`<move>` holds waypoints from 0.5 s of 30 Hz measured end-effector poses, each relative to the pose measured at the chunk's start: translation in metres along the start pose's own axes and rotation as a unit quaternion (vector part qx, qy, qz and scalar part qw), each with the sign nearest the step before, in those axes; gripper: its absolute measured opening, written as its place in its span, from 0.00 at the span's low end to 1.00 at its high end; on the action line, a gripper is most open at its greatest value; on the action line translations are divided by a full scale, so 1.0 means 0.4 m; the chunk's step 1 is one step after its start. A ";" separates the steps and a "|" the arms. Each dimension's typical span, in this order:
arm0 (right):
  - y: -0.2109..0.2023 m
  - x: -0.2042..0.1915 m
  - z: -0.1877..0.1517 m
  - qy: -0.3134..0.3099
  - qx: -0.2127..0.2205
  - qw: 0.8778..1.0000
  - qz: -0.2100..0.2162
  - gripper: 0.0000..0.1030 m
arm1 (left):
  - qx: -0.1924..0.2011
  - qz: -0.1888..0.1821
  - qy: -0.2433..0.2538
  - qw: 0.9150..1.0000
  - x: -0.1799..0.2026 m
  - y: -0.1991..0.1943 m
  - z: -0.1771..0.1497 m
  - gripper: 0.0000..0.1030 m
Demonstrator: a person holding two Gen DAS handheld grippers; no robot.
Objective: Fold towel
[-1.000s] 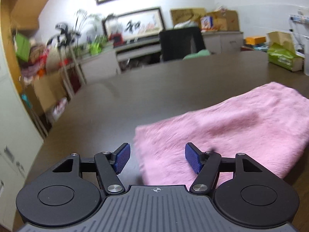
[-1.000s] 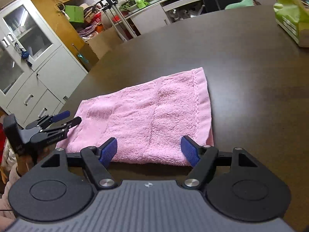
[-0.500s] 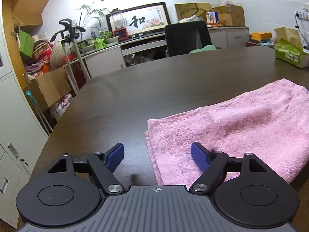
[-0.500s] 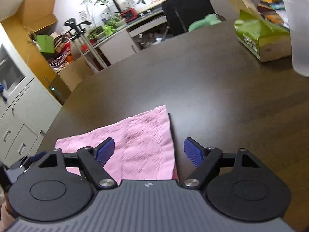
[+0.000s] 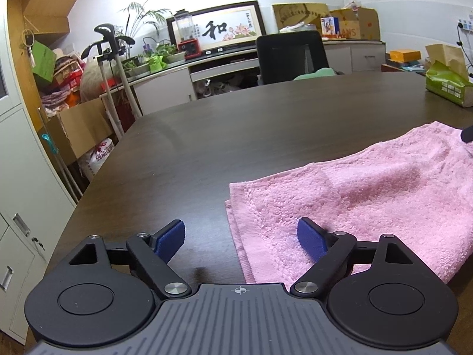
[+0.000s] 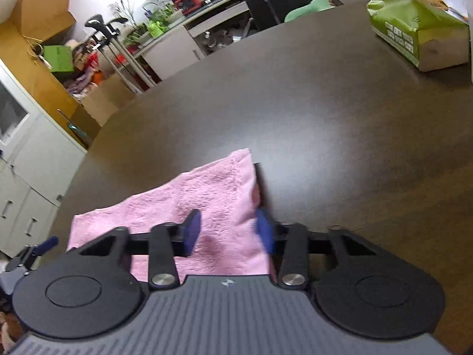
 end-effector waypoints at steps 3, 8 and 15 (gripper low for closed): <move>-0.002 0.002 -0.007 -0.008 0.005 1.000 -0.014 0.07 | -0.003 0.001 -0.010 1.000 -0.007 0.000 0.000 0.89; -0.016 -0.052 -0.039 -0.048 0.028 0.997 -0.054 0.05 | 0.000 0.010 -0.008 1.000 -0.007 -0.003 -0.001 0.90; -0.039 -0.009 -0.030 0.035 0.017 0.999 0.023 0.05 | -0.002 0.003 -0.036 0.999 -0.027 0.009 0.009 0.93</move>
Point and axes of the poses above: each gripper's, at about its wrist camera, not at the fingertips, and y roughly the way its jaws point, x to its right, z to its top, the point moved 1 cm from there along y, roughly the way its jaws point, and after that the axes turned 15 degrees about -z, right-handed, at the moved point
